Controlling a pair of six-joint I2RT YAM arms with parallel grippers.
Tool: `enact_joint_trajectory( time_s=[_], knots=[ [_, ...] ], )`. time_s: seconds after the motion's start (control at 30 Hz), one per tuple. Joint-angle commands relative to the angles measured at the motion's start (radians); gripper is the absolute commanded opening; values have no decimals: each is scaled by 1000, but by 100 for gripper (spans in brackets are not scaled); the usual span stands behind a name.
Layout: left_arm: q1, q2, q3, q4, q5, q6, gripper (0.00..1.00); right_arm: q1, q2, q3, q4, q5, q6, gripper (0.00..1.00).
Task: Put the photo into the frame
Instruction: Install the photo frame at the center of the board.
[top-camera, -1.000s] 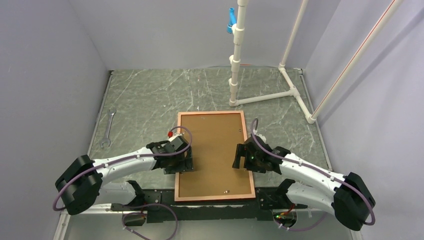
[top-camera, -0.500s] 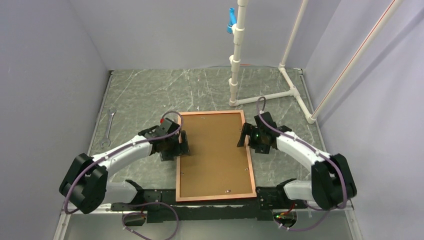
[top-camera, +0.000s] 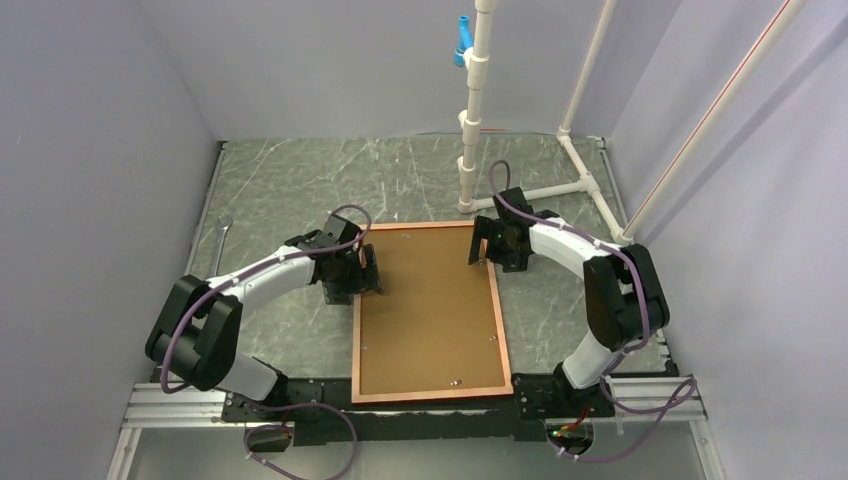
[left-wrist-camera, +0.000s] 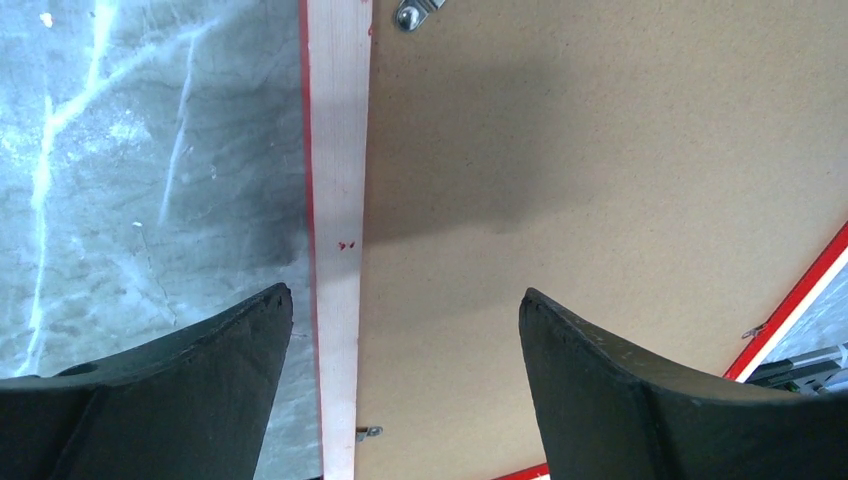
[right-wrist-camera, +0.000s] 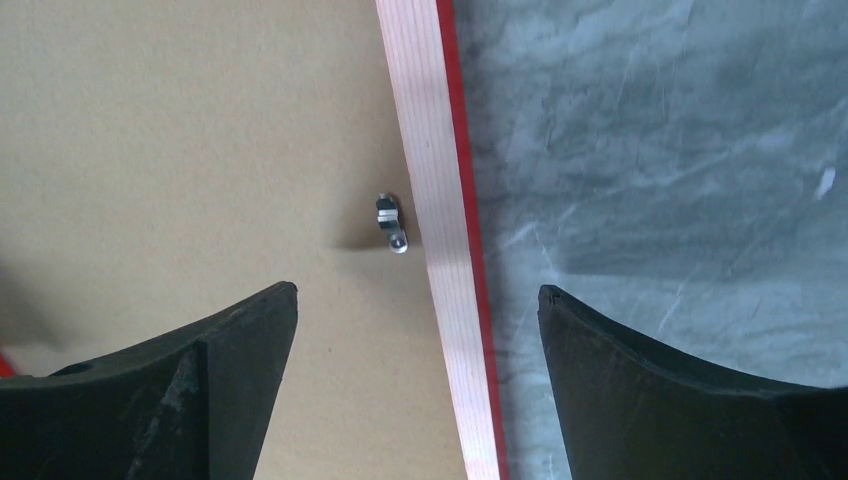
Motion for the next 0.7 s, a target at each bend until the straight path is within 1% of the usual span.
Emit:
enact_joint_trajectory(
  time_s=[0.0,0.1,0.2,0.33,0.6,0.67],
  knots=[
    [3,-35,-42,39,12,-10,86,-3,51,77,-12,33,-31,90],
    [3,-81,-126,87,24,-32,86,-1,63,65,9,31,-28,85],
    [1,-101,-167,107,28,-37,86,0,75,67,23,30,-19,80],
    [2,-100,-181,117,29,-33,85,7,102,88,3,96,-17,72],
    [-10,-66,-174,139,39,-38,85,21,131,79,38,158,-2,60],
    [-13,-60,-172,141,38,-36,84,25,143,85,38,158,-2,52]
  ],
)
